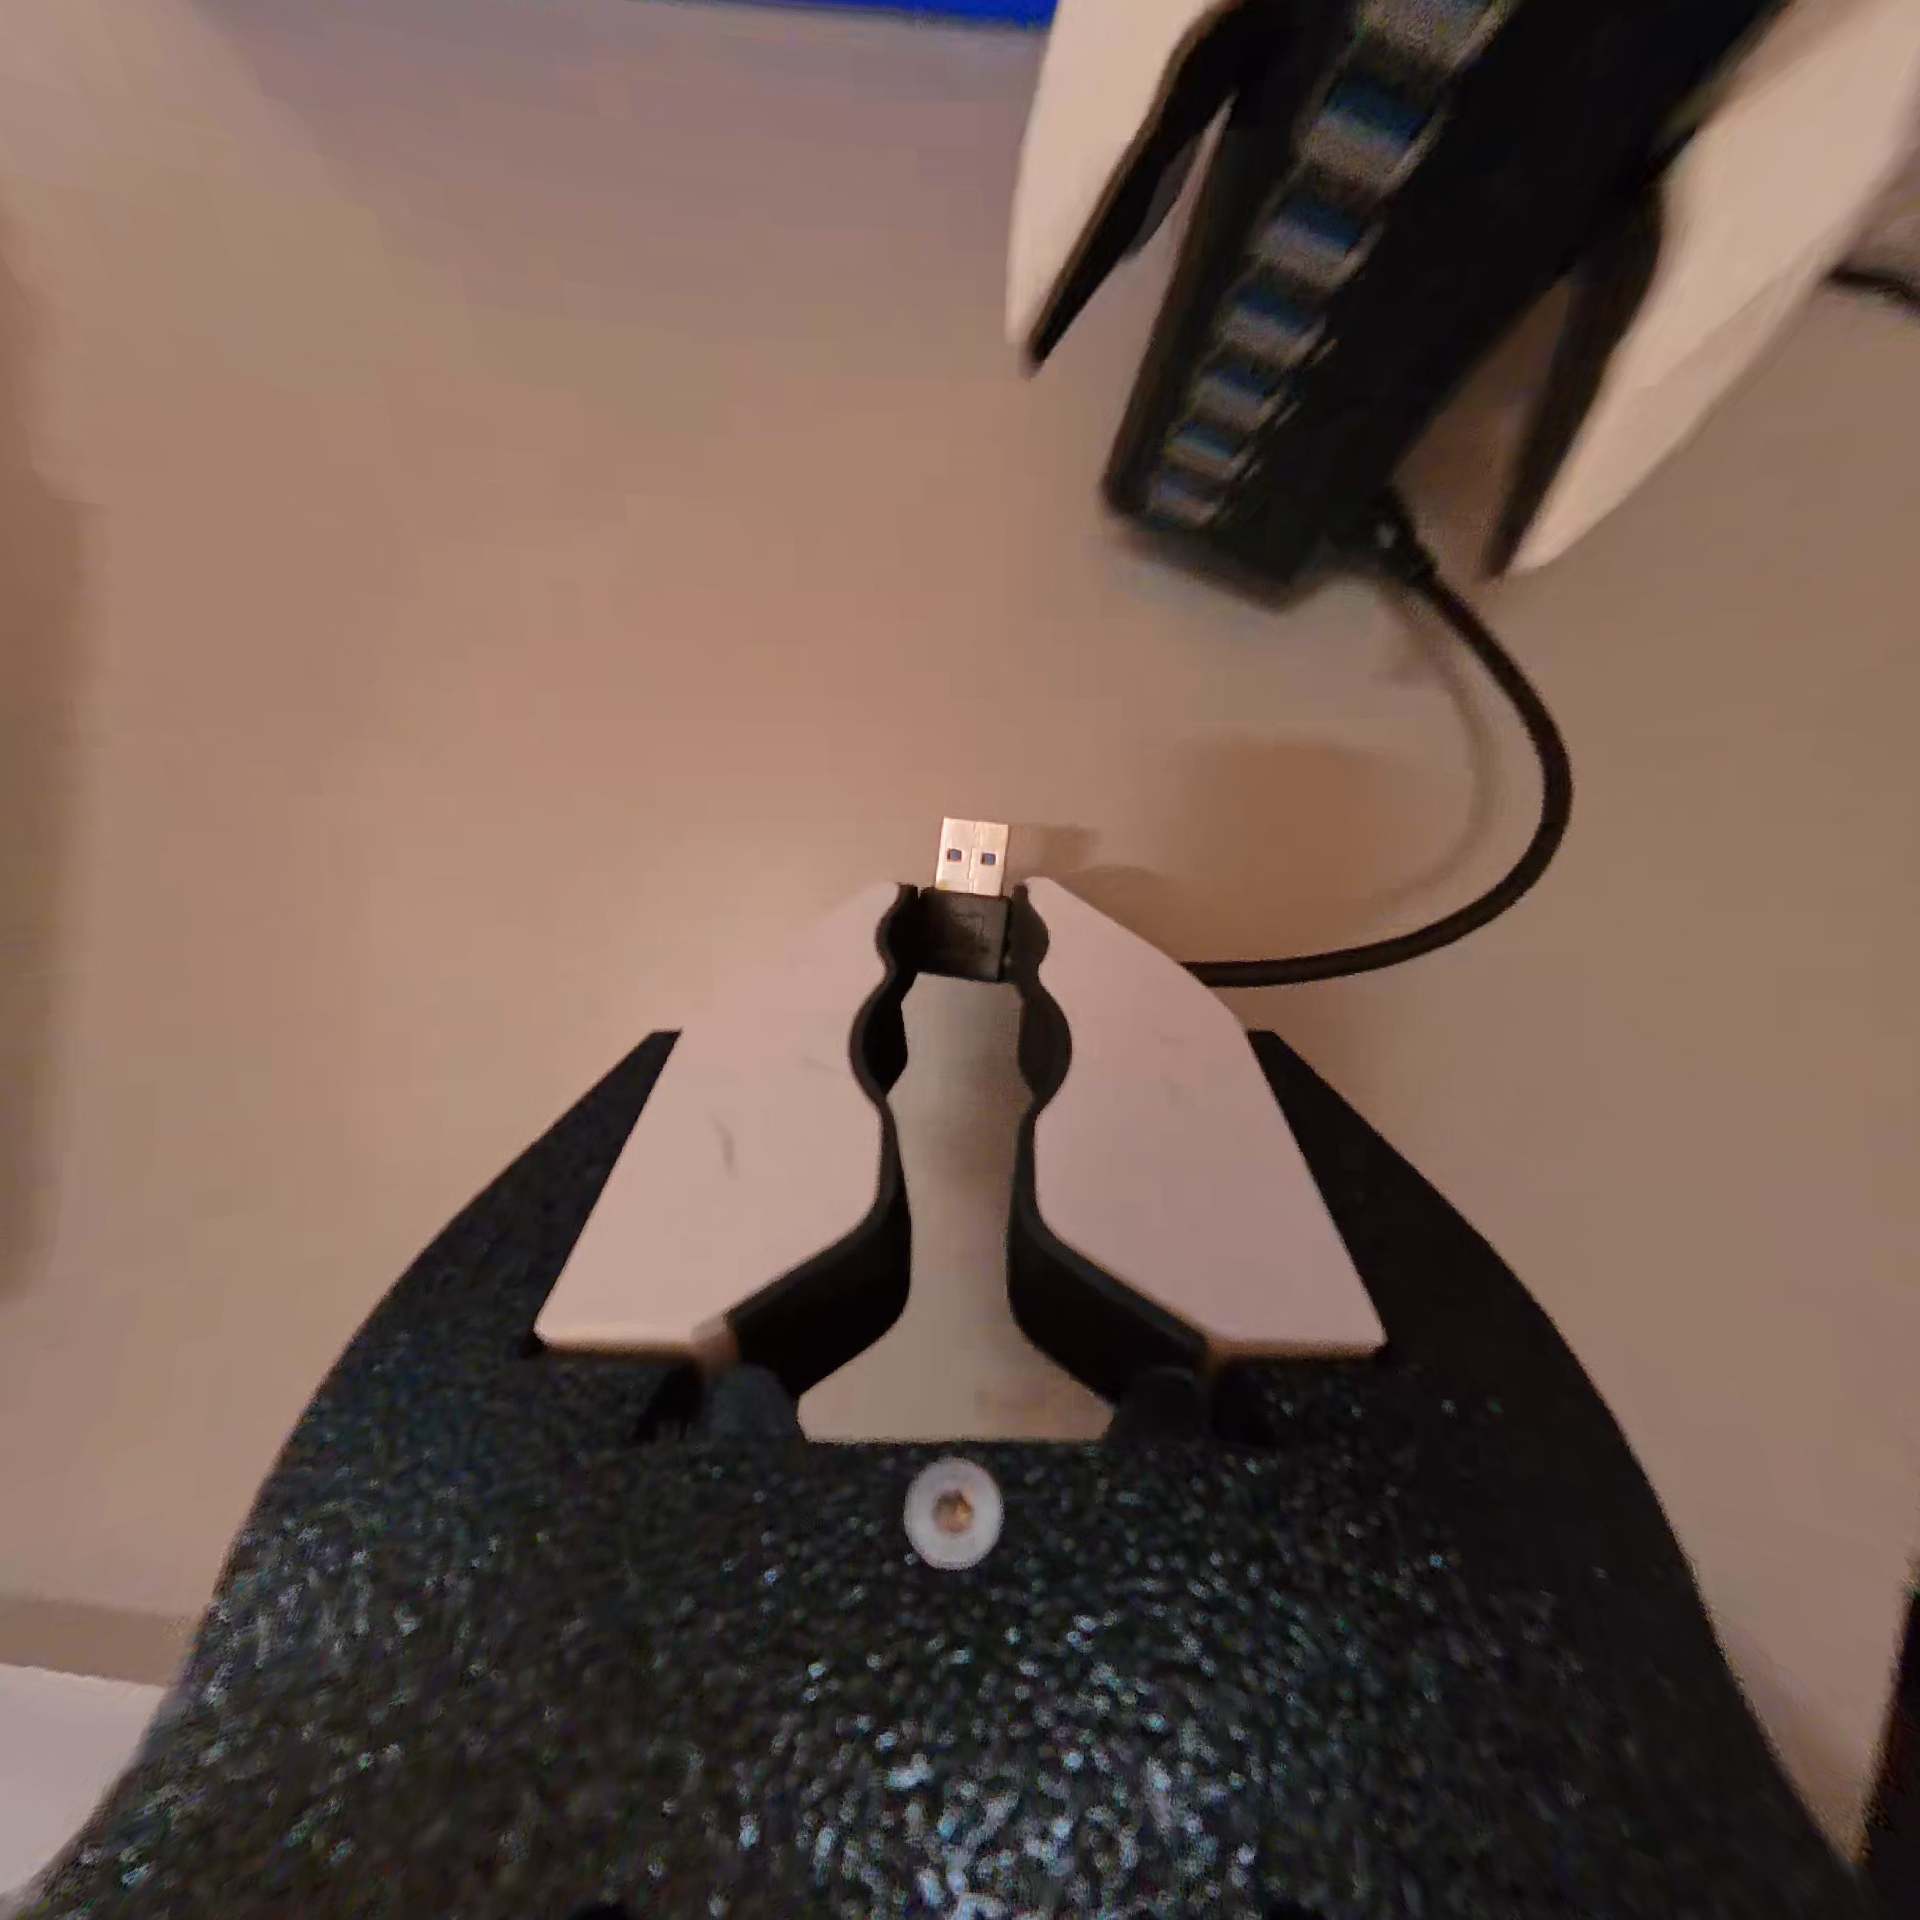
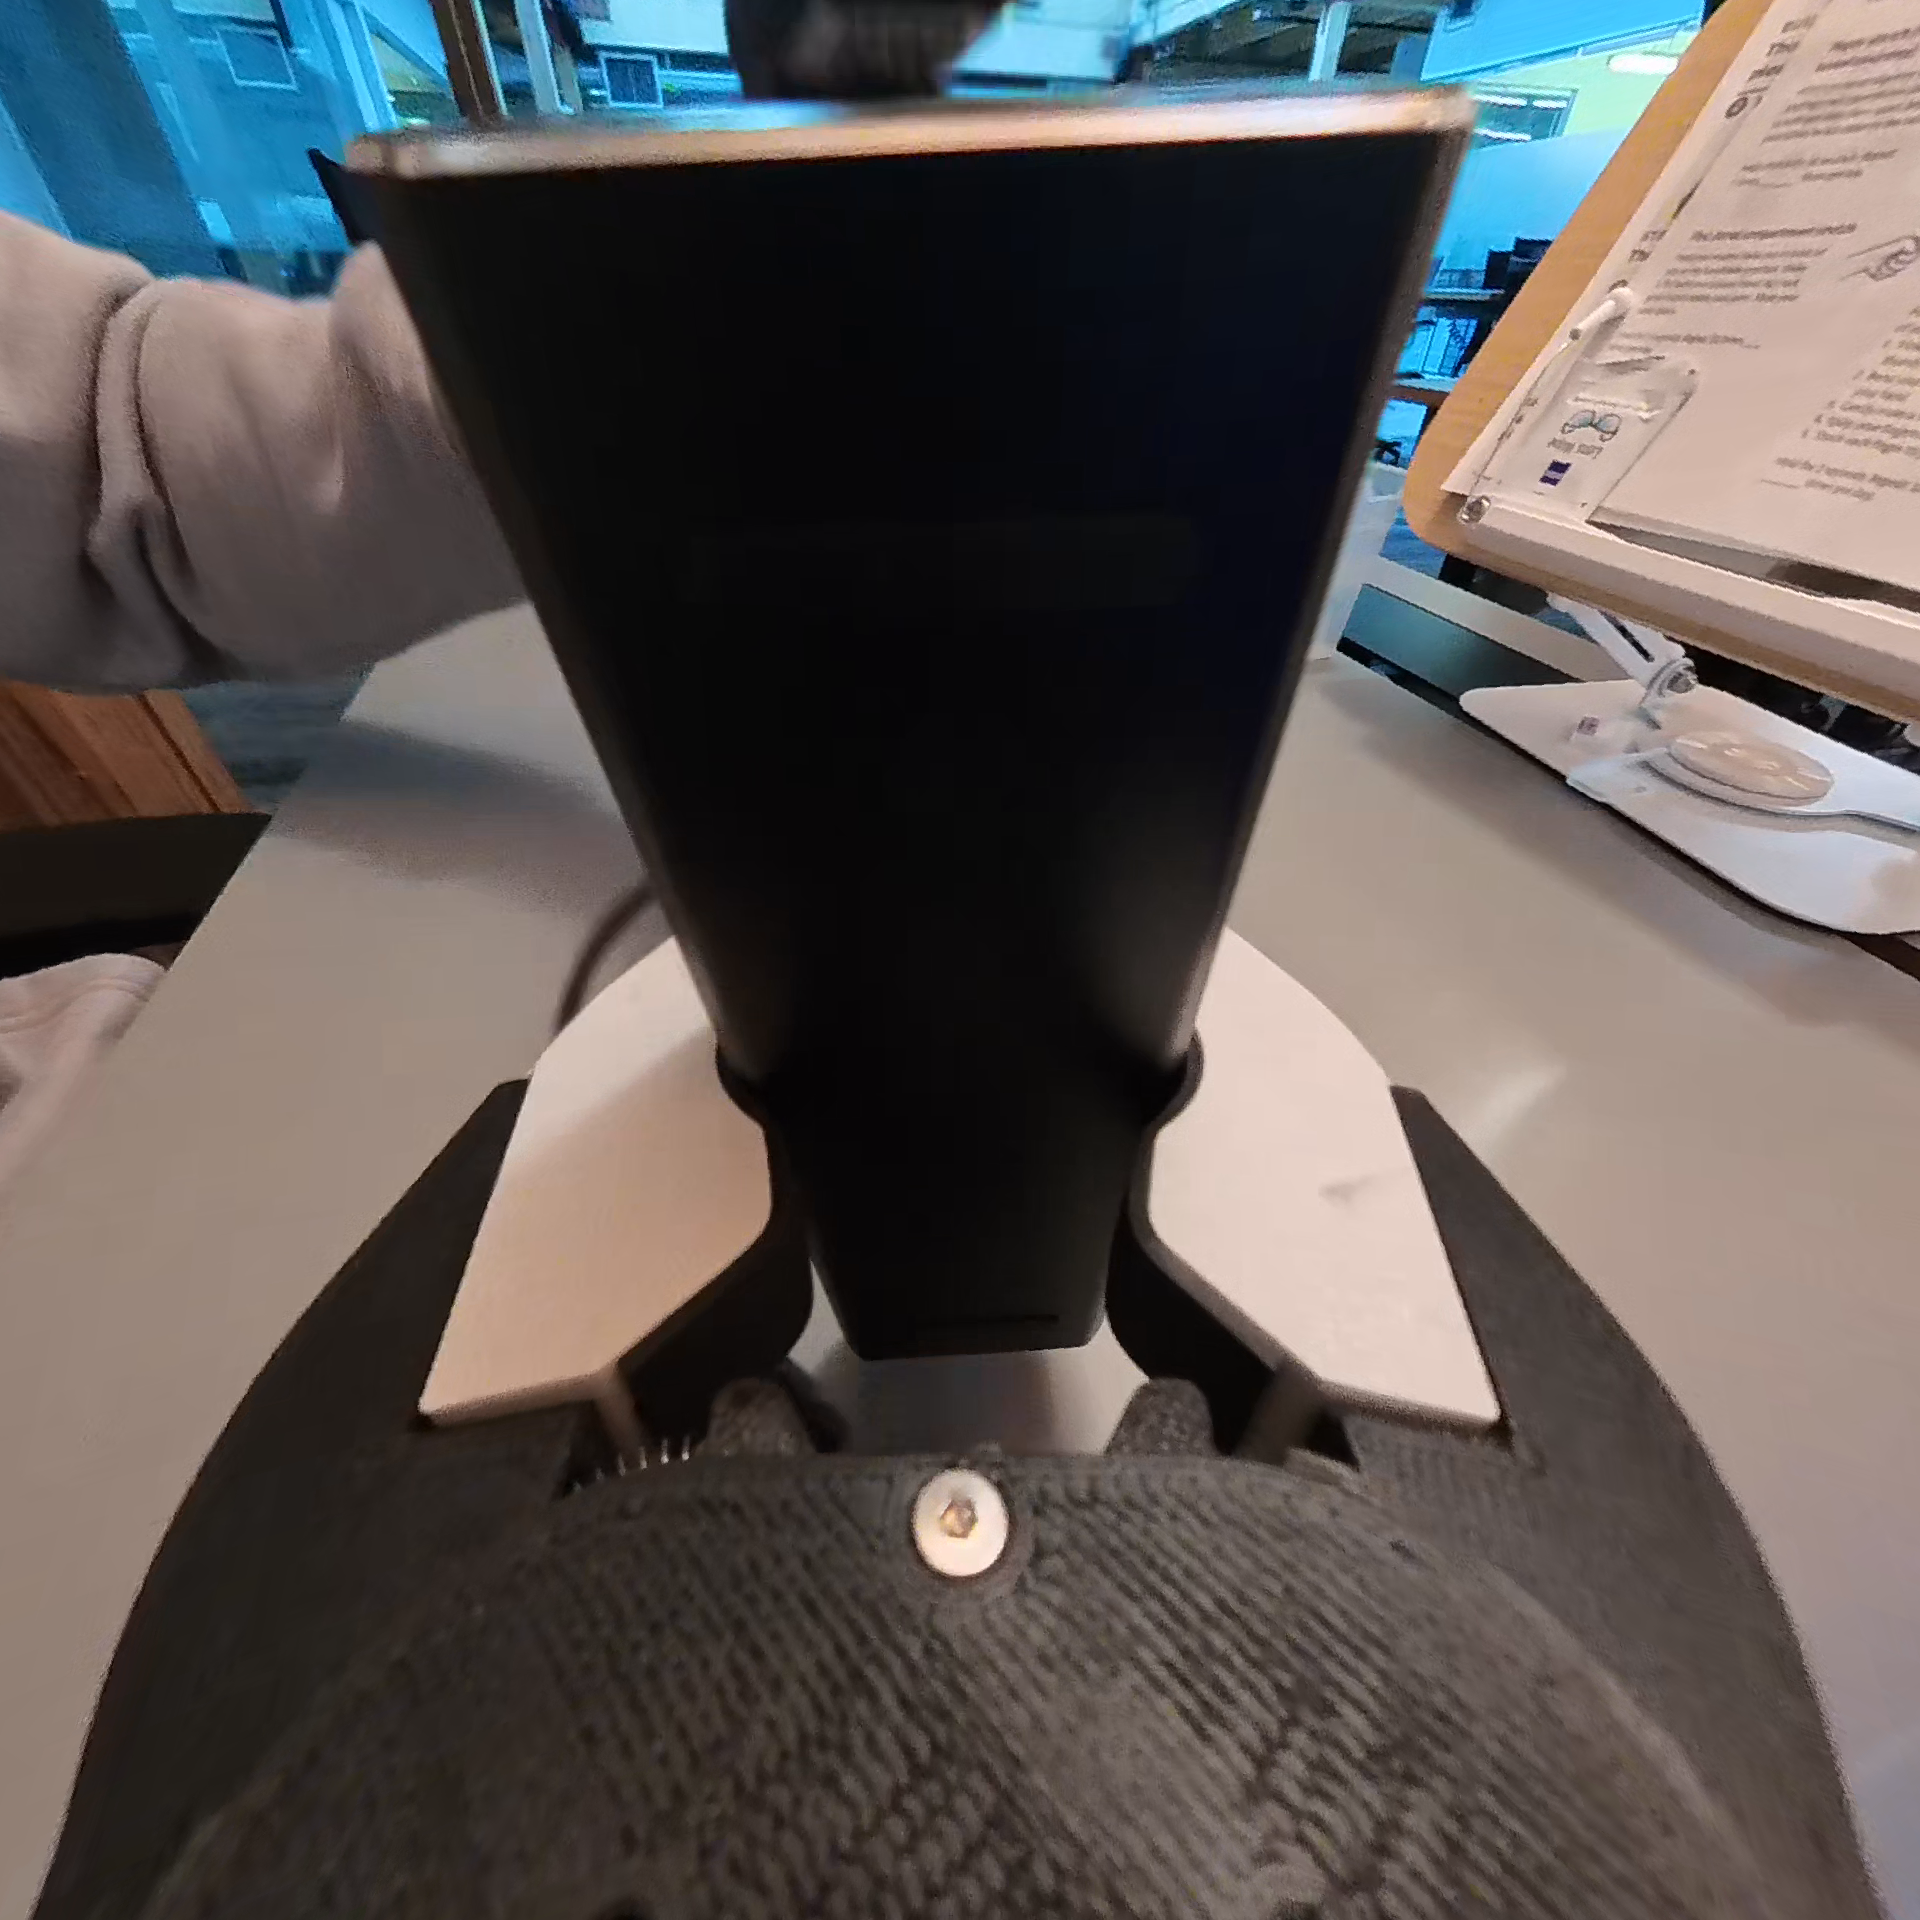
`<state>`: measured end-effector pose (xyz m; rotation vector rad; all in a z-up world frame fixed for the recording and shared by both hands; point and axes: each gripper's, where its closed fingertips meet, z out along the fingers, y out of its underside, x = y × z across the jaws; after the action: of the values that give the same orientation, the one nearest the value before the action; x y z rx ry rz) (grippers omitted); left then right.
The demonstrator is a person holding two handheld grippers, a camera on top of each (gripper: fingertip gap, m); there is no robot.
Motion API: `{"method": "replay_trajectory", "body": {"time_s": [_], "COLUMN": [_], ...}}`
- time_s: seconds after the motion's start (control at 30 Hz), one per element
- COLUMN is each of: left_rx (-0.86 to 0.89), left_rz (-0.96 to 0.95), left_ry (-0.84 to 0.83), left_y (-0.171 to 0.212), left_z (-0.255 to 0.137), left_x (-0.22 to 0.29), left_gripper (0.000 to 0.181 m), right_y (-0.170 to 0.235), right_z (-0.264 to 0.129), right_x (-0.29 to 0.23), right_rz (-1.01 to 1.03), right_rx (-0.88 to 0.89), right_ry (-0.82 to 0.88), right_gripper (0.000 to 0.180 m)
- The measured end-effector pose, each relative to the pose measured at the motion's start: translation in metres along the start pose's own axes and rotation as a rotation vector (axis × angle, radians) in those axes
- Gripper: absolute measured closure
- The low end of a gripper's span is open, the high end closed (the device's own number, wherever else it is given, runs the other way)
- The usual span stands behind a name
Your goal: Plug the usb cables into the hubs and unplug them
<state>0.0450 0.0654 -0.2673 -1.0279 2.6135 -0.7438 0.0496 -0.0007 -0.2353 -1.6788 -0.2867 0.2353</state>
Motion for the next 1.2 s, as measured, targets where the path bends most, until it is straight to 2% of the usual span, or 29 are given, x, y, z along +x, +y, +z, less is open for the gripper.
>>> {"method": "replay_trajectory", "body": {"time_s": [0.2, 0.43, 0.73, 1.2], "left_rx": [-0.043, -0.11, -0.159, -0.119], "left_rz": [0.105, 0.133, 0.142, 0.142], "left_ry": [0.102, 0.056, 0.065, 0.081], "left_y": [-0.048, -0.075, -0.08, -0.086], "left_z": [-0.039, -0.026, -0.009, -0.01], "left_x": [0.04, 0.046, 0.051, 0.054], "left_gripper": [0.164, 0.164, 0.164, 0.164], "right_y": [-0.004, -0.014, -0.008, -0.001], "right_z": [-0.003, -0.001, 0.007, 0.006], "right_x": [0.003, -0.009, -0.017, -0.013], "right_rz": [-0.054, -0.06, -0.08, -0.066], "right_rx": [0.005, 0.057, 0.014, -0.032], "right_ry": [0.029, -0.023, -0.056, -0.043], "right_gripper": [0.107, 0.107, 0.107, 0.107]}}
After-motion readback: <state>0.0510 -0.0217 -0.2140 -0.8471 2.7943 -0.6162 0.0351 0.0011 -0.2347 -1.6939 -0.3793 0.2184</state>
